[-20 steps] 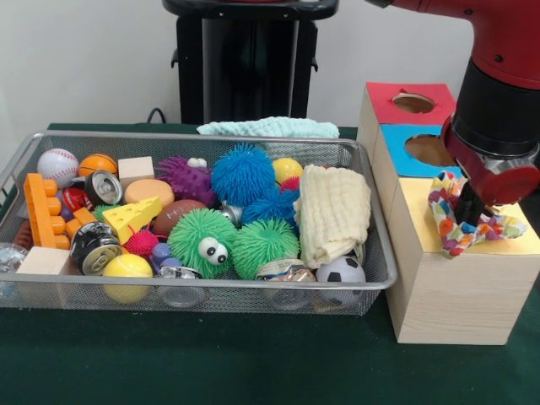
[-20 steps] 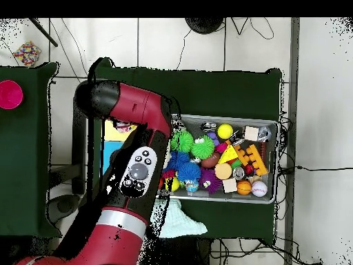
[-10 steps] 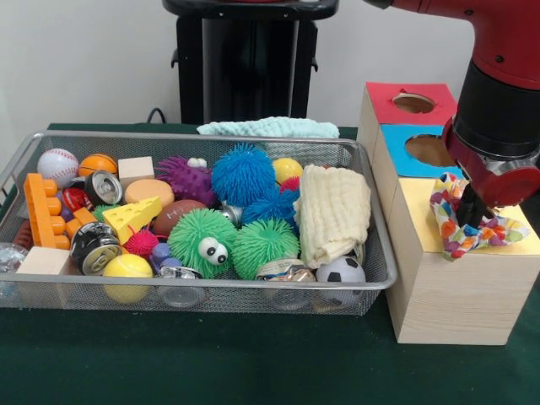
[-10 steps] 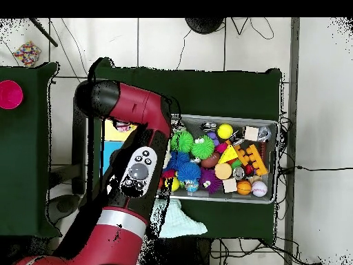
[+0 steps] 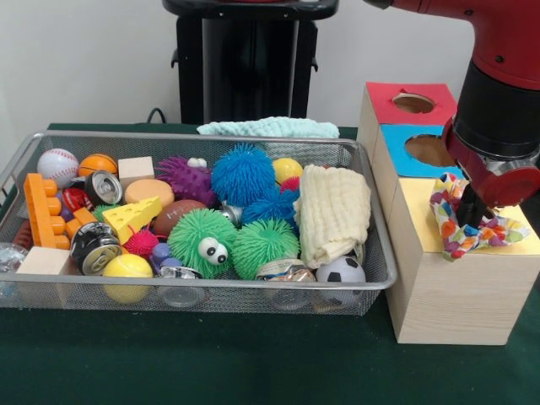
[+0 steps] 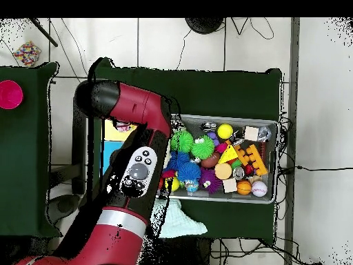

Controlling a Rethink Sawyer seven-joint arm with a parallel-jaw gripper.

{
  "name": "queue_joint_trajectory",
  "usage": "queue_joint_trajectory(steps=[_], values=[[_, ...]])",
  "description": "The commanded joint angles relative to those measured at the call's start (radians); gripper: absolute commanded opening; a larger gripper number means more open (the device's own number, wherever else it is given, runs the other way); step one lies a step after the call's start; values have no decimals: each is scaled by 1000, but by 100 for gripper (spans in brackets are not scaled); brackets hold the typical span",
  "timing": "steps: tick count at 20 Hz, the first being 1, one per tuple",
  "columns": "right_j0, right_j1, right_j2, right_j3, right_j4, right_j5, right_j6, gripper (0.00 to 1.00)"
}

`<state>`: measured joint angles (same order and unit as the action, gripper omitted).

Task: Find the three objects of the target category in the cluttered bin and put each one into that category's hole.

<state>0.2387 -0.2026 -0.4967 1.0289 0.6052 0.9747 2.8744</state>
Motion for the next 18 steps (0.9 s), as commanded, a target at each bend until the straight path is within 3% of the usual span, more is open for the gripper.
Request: queue_joint_trajectory(steps=[1,16,18], values=[[-5,219,134,134,-2,-42,223,0],[-12,115,53,125,-91,370,185,0],[-8,98,46,135,-94,389,187,0]])
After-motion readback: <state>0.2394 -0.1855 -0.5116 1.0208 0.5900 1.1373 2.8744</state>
